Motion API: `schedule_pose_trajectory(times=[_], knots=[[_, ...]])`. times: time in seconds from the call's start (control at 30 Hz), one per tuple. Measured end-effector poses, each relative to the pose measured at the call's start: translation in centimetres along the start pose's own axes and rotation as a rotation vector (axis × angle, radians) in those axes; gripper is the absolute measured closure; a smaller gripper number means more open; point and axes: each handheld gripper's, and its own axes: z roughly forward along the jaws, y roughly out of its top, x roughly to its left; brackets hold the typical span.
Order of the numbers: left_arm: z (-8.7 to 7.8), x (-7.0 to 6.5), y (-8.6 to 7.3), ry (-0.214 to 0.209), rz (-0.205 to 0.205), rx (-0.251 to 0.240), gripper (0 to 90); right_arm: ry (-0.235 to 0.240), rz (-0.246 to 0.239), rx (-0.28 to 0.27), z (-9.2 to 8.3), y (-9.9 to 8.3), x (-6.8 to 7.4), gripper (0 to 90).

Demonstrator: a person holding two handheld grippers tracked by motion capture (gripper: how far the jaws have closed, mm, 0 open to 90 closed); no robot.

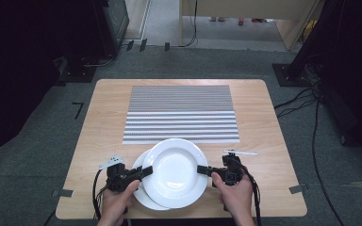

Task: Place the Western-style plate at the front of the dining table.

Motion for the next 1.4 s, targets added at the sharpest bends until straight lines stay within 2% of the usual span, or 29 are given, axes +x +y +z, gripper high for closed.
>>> schedule_pose_trajectory(times=[0.17, 0.4, 0.53, 0.63, 0.67, 0.87, 1.17, 1.4], knots=[[0.0, 0.0, 0.2, -0.008, -0.009, -0.006, 71.1, 0.009, 0.002, 0.005, -0.1, 0.2, 0.0, 79.6], [-0.5, -0.6, 1.2, -0.007, 0.016, -0.036, 71.3, 0.028, -0.015, -0.011, -0.6, 1.2, 0.5, 79.9], [-0.7, -0.6, 2.2, 0.001, 0.013, -0.054, 71.2, 0.043, -0.024, -0.014, -0.6, 2.0, 0.9, 80.3], [-0.6, -0.5, 3.5, 0.008, 0.018, -0.061, 71.2, 0.059, -0.029, -0.021, -0.5, 3.2, 1.2, 80.7], [-0.6, -0.5, 3.5, 0.008, 0.018, -0.061, 71.2, 0.062, -0.029, -0.024, -0.4, 3.6, 1.2, 80.8], [0.2, -0.4, 5.9, 0.029, 0.043, -0.065, 71.1, 0.081, -0.028, -0.034, 0.0, 5.5, 0.8, 80.8], [1.8, 0.3, 8.1, 0.042, 0.047, -0.051, 70.8, 0.098, -0.010, -0.037, 0.7, 7.7, -0.2, 81.2], [3.7, 1.4, 11.0, 0.062, 0.042, -0.051, 70.5, 0.123, 0.017, -0.057, 1.8, 10.3, -1.2, 82.1]])
